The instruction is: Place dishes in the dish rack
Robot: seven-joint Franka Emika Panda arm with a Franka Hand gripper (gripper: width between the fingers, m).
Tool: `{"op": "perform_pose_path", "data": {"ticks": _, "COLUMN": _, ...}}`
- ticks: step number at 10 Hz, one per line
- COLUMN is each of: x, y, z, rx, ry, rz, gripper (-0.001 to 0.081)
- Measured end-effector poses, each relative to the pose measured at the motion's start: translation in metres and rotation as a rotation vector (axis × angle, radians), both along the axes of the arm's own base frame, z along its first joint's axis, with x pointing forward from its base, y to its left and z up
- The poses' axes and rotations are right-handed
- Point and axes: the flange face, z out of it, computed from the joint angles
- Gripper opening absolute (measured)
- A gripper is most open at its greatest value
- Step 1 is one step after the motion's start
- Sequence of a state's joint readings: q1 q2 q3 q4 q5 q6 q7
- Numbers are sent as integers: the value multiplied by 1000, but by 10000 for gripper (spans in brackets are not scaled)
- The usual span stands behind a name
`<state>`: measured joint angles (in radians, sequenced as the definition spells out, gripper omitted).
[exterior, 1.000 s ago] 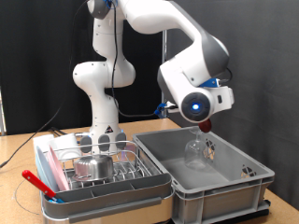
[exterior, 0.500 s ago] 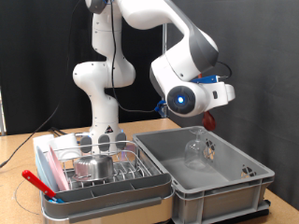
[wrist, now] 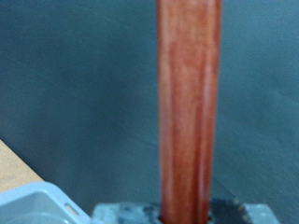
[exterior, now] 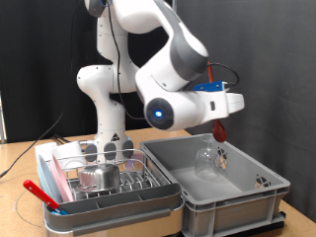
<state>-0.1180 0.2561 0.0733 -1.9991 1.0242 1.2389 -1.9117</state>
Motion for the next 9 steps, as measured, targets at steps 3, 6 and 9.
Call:
{"op": "perform_pose_path", "data": {"ticks": 3, "x": 15, "y": -45, "z": 10, "rx": -29, "ry": 12, "rz": -81, "gripper": 74}}
{"op": "perform_pose_path", "data": {"ticks": 6, "x": 18, "y": -49, "z": 8, "rx": -20, "ry": 17, "rz": -106, "gripper": 74}}
{"op": "perform_pose_path", "data": {"ticks": 9, "x": 27, "y": -47, "z": 4, "rx": 17, "ry": -2, "rz": -291, "gripper": 74}}
